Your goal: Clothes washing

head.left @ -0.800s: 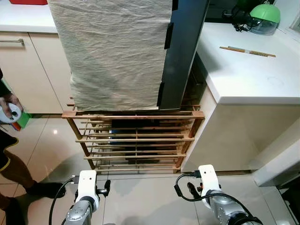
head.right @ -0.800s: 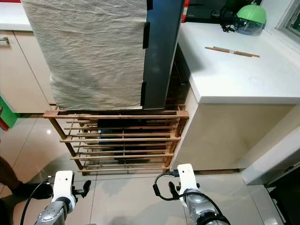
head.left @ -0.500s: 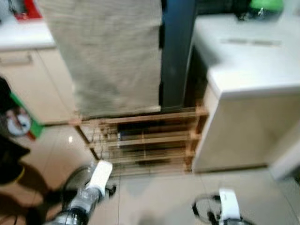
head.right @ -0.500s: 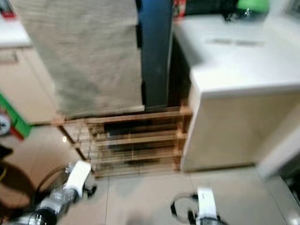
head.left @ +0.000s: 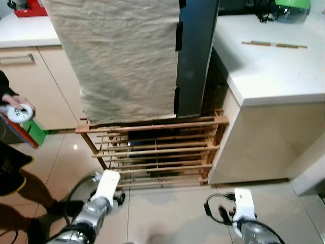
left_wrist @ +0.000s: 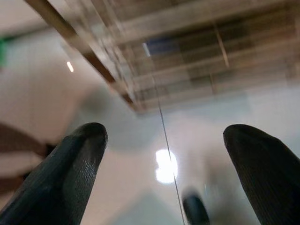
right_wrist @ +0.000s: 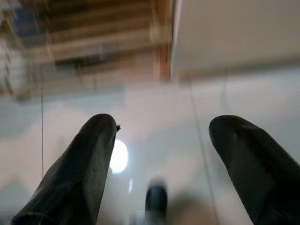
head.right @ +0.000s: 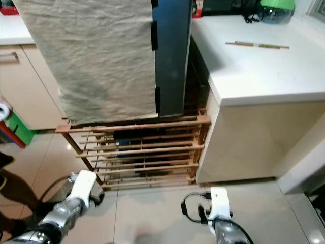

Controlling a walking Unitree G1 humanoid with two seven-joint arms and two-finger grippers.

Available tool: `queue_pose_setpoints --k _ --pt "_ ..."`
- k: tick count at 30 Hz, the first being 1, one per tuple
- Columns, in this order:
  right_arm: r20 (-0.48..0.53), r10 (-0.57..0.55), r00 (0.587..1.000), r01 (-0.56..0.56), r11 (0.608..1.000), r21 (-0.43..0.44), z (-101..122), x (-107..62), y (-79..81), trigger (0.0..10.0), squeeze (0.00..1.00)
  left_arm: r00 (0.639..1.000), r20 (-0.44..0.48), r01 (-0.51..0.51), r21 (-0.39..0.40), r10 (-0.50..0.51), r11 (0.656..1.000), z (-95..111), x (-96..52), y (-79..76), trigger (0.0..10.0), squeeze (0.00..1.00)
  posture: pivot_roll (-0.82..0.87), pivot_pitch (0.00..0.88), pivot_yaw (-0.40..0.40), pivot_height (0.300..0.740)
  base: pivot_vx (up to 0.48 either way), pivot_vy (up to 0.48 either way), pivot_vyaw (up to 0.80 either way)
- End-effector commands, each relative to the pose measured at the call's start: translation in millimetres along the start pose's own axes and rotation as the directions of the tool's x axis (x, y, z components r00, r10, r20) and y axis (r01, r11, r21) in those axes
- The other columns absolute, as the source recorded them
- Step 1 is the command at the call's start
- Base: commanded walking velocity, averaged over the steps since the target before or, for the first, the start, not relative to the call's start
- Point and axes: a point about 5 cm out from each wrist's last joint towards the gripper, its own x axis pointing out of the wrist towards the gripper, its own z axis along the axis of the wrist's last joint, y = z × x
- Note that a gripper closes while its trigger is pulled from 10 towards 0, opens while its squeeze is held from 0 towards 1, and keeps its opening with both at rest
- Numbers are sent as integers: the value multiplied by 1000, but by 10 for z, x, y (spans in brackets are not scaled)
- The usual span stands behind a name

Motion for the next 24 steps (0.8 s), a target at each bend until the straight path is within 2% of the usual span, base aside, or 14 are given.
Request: queue_pose_setpoints --k 1,3,4,5,6,7,9,10,11,12,13,17,20,24 --pt "63 16 998 -16 1000 -8 118 7 0 10000 0 997 77 4 -7 -4 1000 152 12 51 10000 0 -83 0 67 740 0 0 0" --pt "135 27 991 -22 999 -34 245 -12 -15 10000 0 985 165 37 53 -45 998 288 -3 73 10000 0 -85 0 72 740 0 0 0" --pt "219 46 975 -32 997 -65 408 -60 -3 10000 0 960 266 60 102 -85 993 455 -44 102 10000 0 -93 0 83 740 0 0 0" --pt "219 46 975 -32 997 -65 408 -60 -3 10000 0 960 266 60 102 -85 993 455 -44 102 10000 0 -93 0 83 740 0 0 0" --pt "289 63 955 -38 995 -91 557 -136 21 10000 0 932 351 52 116 -90 992 616 -104 152 10000 0 -100 0 89 740 0 0 0" --pt "312 67 948 -37 994 -103 605 -168 31 10000 0 922 378 43 120 -86 992 671 -130 173 10000 0 -101 0 91 740 0 0 0" --pt "406 103 908 -42 987 -155 806 -326 85 10000 0 868 493 -16 135 -53 991 919 -250 253 10000 0 -105 0 93 740 0 0 0" --pt "462 93 882 -12 985 -175 924 -431 94 10000 0 822 566 -5 126 -67 992 1101 -350 262 10000 0 -105 0 93 740 0 0 0" --pt "462 93 882 -12 985 -175 924 -431 94 10000 0 822 566 -5 126 -67 992 1101 -350 262 10000 0 -105 0 93 740 0 0 0" --pt "507 100 856 -9 984 -179 1014 -528 109 10000 0 788 606 44 114 -104 993 1233 -440 250 10000 122 -102 0 94 740 0 0 0" --pt "574 119 810 -13 982 -186 1182 -716 118 10000 976 716 680 131 91 -158 987 1507 -627 185 10000 1000 -94 0 92 740 0 0 0" --pt "632 123 765 -40 989 -144 1345 -905 136 10000 1000 674 719 172 73 -171 982 1709 -770 86 10000 1000 -91 0 93 740 0 0 0" --pt "692 132 709 -58 990 -129 1566 -1151 190 10000 1000 631 761 168 57 -152 984 1863 -929 -91 10000 1000 -97 0 101 740 0 0 0" --pt "725 92 682 -21 994 -105 1691 -1242 191 10000 1000 647 754 172 6 -118 985 1843 -979 -187 10000 1000 -99 0 105 740 0 0 0"
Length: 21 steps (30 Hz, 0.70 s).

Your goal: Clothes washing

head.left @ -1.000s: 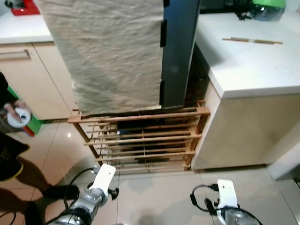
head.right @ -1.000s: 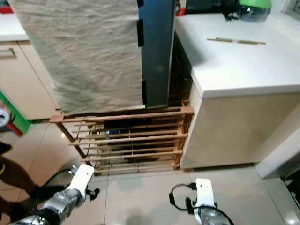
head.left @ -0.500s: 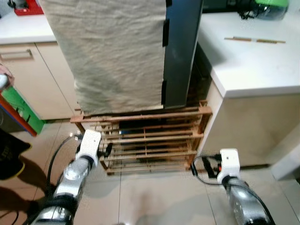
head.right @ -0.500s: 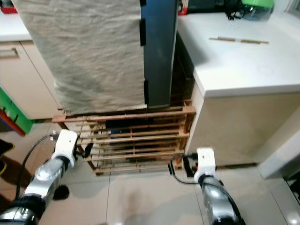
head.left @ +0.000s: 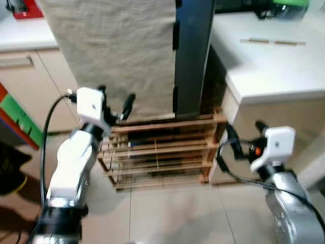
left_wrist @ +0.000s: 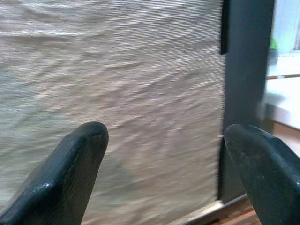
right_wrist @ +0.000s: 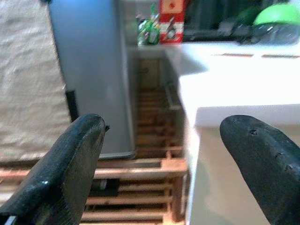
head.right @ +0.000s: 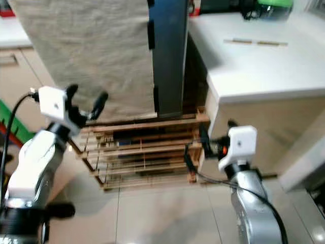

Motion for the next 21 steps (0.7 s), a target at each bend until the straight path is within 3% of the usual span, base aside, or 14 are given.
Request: queue_pose_setpoints --k 1,5,8,10,13,17,18,20,21 --pt "13 -23 1000 23 1000 5 62 14 -13 10000 1000 999 -24 -23 11 23 1000 -7 -25 18 10000 1000 -99 0 105 740 0 0 0" --pt "88 -25 996 23 999 28 227 70 55 10000 1000 997 -72 37 55 -32 998 -21 3 -83 10000 1000 -84 0 95 740 0 0 0" --pt "52 -15 999 13 999 31 170 95 103 10000 1000 995 -87 60 99 -52 993 -21 35 -138 10000 1000 -74 0 78 740 0 0 0" --pt "40 -7 999 6 1000 21 161 115 117 10000 1000 996 -70 52 86 -46 995 -11 36 -156 10000 1000 -65 0 62 740 0 0 0" --pt "33 13 999 -13 1000 -9 204 226 130 10000 1000 998 -62 -26 93 32 995 23 -13 -142 10000 1000 -13 0 -19 740 0 0 0" --pt "32 -46 998 47 999 -13 200 291 42 10000 1000 992 -63 -104 115 112 988 32 -31 -95 10000 1000 6 0 -46 740 0 0 0" --pt "40 -69 997 70 997 -12 203 321 7 10000 475 988 -71 -131 125 141 983 35 -33 -87 10000 137 14 0 -58 740 0 0 0" --pt "46 -77 996 77 997 -9 210 333 -2 10000 475 987 -68 -134 124 143 983 42 -31 -91 10000 137 14 0 -58 740 0 0 0" --pt "21 -100 995 100 995 -1 191 358 -19 10000 0 986 -21 -160 123 164 979 85 -21 -88 10000 0 17 0 -61 740 0 0 0"
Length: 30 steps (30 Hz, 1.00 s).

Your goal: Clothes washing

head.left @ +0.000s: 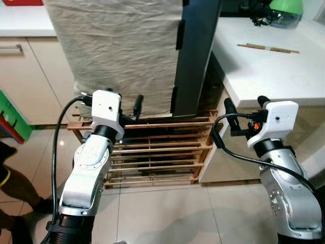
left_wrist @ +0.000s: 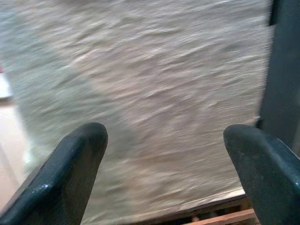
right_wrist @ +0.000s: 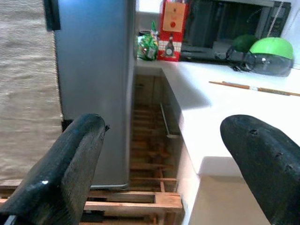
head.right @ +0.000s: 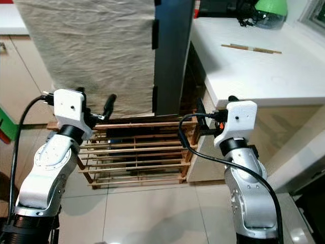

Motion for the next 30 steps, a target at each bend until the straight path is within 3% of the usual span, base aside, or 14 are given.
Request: queue_pose_setpoints --k 1,3,4,8,12,14,19,24,30 --pt "-28 -43 999 43 999 16 -15 33 -57 10000 0 998 54 -39 -4 40 999 73 -1 4 10000 0 17 0 -60 740 0 0 0" --pt "-68 37 997 -33 998 59 -46 34 -15 10000 0 998 40 -56 34 55 998 72 3 18 10000 0 15 0 -58 740 0 0 0" --pt "-89 47 995 -41 997 66 -74 20 -1 10000 0 999 36 -24 16 23 1000 78 -6 9 10000 0 12 0 -52 740 0 0 0" --pt "-119 23 993 -15 997 70 -135 -33 1 10000 0 999 21 30 -56 -28 998 86 -22 -22 10000 0 0 0 -38 740 0 0 0" --pt "-152 7 988 9 995 102 -188 -80 11 10000 0 999 13 38 -27 -37 999 71 -11 -55 10000 0 -8 0 -29 740 0 0 0" --pt "-177 -8 984 28 994 107 -214 -111 8 10000 0 999 34 9 -32 -8 999 68 5 -67 10000 0 -20 0 -16 740 0 0 -800" --pt "-214 -61 975 81 993 85 -260 -173 -30 10000 0 998 15 56 -41 -55 998 51 24 -147 10000 0 -26 0 -9 740 0 0 -800" --pt "-202 -85 976 107 989 99 -250 -179 -40 10000 0 994 -18 103 -45 -104 994 53 40 -178 10000 0 -41 0 13 740 0 0 -800" --pt "-201 -98 975 120 987 103 -232 -179 -17 10000 0 995 -43 93 -41 -94 995 24 42 -153 10000 0 -42 0 20 740 0 0 -800"
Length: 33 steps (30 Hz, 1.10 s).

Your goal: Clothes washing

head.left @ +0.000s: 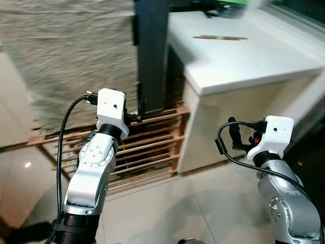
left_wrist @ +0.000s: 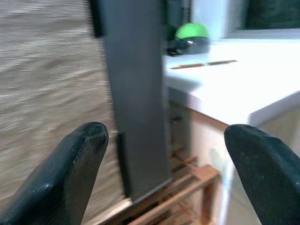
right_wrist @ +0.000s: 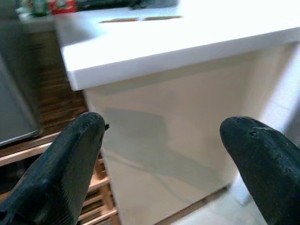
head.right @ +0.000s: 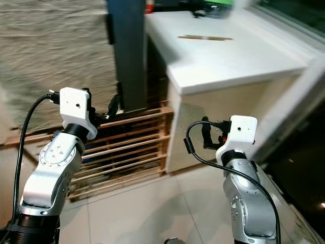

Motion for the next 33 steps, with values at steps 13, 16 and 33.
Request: queue_pose_setpoints --k 13,16,33 --pt "-15 -26 1000 26 1000 -14 -14 -16 26 10000 0 1000 15 -19 73 18 997 0 27 13 10000 0 -44 0 29 740 0 0 -781" --pt "-33 -25 999 25 1000 -18 -33 -18 28 10000 0 1000 4 19 54 -19 998 -4 22 -10 10000 0 -45 0 31 740 0 0 -777" --pt "-65 -48 997 48 999 3 -85 -44 45 10000 0 998 -7 55 37 -55 998 -7 50 -19 10000 0 -52 0 51 740 0 121 -781"
